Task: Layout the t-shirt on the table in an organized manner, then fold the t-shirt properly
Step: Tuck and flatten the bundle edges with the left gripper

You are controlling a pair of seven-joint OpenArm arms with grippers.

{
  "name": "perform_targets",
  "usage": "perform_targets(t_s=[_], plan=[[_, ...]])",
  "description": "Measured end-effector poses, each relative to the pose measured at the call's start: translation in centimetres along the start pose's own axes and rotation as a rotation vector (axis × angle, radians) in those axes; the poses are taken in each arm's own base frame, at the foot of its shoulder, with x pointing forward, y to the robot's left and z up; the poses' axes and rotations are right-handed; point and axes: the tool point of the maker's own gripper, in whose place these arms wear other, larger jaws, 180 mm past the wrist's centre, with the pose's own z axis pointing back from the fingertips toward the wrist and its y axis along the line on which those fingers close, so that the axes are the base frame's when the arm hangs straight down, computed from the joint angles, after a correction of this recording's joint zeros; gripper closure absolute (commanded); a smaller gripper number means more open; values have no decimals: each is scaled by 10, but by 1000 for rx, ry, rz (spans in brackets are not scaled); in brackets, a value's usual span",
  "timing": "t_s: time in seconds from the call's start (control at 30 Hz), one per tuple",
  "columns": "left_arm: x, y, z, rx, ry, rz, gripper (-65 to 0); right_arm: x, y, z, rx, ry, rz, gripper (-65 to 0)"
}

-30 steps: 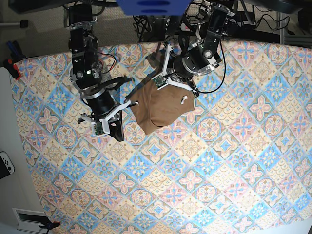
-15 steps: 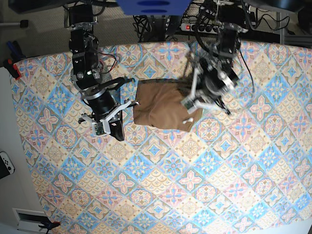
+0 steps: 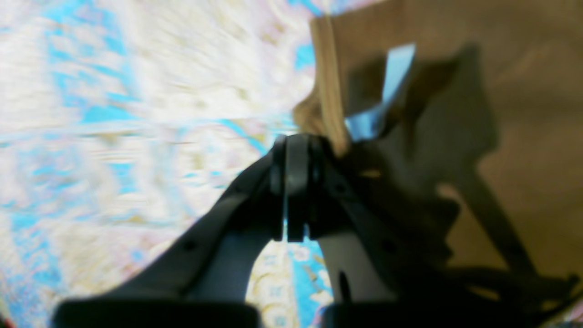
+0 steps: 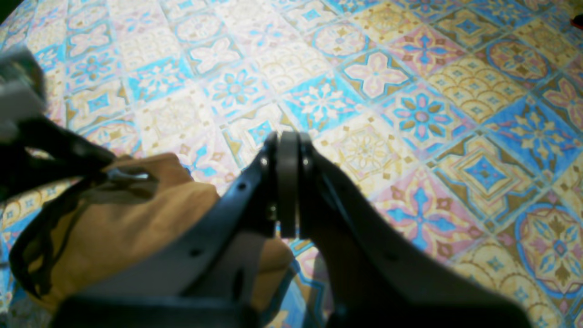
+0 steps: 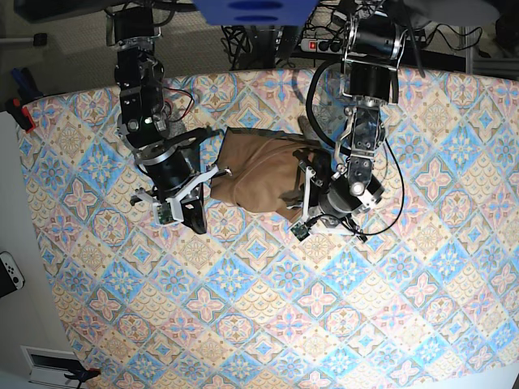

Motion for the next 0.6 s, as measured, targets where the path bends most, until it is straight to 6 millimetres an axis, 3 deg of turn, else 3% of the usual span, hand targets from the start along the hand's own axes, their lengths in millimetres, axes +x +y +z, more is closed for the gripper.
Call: perform_targets(t_s=[0.07,0.17,0.23,0.37,0.6], plan=[[10,5,17,48,-54,-9,0,-1,0,0,1,5,1,0],[9,-3,37,76,-89,-13,0,-1,-1,1,0,3,1,0],[-6,-7,50,103,-54,-33,0,-1,0,1,0,4,2,0],[-56,-14,71,156,159,-34,0,-2,0,1,1,8,2,0],[-93,-59,75,56,254,-32,0,-2,1,0,4,8,4,0]])
